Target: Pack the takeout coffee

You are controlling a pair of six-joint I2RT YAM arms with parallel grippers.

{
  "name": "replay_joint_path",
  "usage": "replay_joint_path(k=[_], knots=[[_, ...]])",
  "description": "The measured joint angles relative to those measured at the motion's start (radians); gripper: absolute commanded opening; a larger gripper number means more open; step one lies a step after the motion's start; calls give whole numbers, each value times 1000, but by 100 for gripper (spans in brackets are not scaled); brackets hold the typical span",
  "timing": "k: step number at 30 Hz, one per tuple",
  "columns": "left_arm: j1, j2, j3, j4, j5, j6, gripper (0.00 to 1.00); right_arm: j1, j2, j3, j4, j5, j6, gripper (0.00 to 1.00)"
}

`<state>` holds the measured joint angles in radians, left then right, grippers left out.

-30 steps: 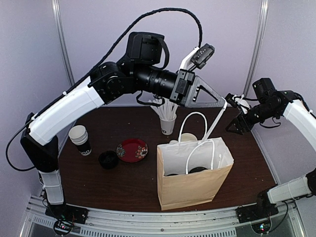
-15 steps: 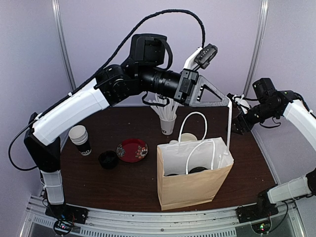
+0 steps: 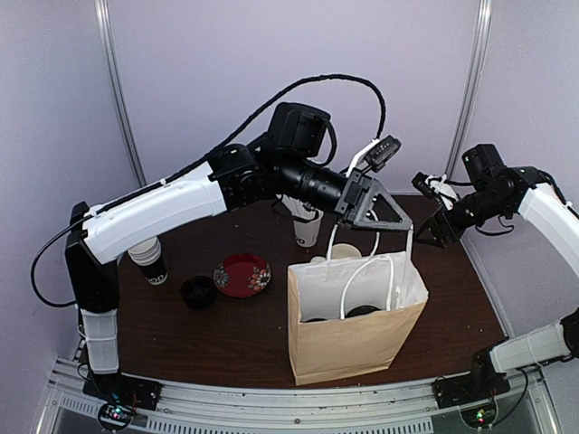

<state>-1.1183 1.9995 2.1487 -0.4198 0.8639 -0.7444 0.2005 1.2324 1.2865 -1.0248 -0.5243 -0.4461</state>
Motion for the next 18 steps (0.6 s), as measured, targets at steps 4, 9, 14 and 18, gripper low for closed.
replay_joint_path(k=[4,9,14,18], knots=[[8,0,23,-150,-66,67,68,0,0,5,-8,-14,-1,74],[43,-22,124,-364,-240,210,80,0,0,113,-64,-29,-3,76],[113,-166,111,-504,-472,358,83,-1,-14,239,-60,-12,17,86],[192,-342,19,-547,-660,450,85,-5,-41,304,-80,-74,13,81]])
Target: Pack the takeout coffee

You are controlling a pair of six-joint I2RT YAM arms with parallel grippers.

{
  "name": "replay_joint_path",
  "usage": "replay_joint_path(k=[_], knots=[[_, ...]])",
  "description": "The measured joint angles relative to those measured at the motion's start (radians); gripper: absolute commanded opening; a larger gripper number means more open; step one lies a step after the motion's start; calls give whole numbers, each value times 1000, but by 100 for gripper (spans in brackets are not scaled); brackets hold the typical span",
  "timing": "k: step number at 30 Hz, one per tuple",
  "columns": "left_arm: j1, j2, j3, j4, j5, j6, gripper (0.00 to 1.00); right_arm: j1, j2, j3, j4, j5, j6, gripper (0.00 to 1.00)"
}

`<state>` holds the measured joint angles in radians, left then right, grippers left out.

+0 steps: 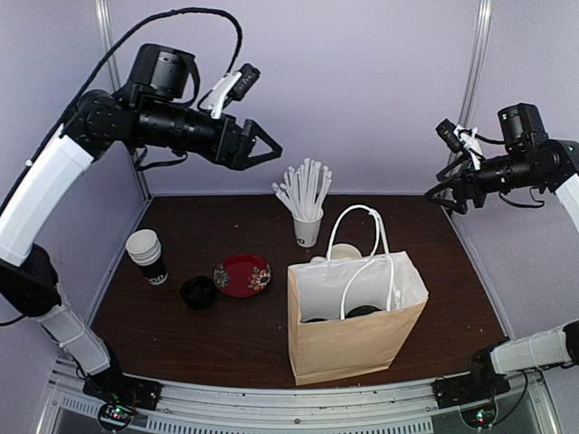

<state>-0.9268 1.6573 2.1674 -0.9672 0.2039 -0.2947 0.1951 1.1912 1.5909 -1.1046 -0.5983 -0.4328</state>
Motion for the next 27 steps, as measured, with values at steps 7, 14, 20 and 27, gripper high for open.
replay_joint_path(k=[7,14,20,27], knots=[[26,-206,-190,-30,-181,93,86,3,-93,-25,-168,-248,-191,76],[26,-234,-377,-35,-222,105,88,76,-85,-85,-209,-290,-230,77],[24,-277,-469,-34,-345,92,97,93,-62,-109,-39,-153,-57,96],[27,-411,-583,16,-600,91,98,91,-69,-127,209,169,177,96]])
